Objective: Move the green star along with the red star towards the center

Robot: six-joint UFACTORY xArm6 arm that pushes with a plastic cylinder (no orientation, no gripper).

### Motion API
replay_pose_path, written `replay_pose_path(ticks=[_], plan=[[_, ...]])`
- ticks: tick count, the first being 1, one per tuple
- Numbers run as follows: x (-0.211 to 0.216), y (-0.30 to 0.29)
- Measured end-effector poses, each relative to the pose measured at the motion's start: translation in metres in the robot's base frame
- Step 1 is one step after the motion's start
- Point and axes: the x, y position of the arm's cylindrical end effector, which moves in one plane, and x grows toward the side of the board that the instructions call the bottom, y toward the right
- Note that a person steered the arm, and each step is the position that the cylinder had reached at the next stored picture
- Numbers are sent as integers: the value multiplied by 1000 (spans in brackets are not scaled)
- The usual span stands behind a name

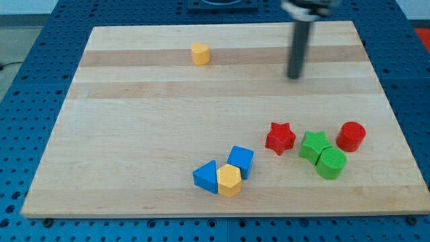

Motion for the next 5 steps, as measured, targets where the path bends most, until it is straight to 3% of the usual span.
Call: replay_pose_path(ticks=[2,3,5], plan=[[149,60],[169,14],[167,-67]])
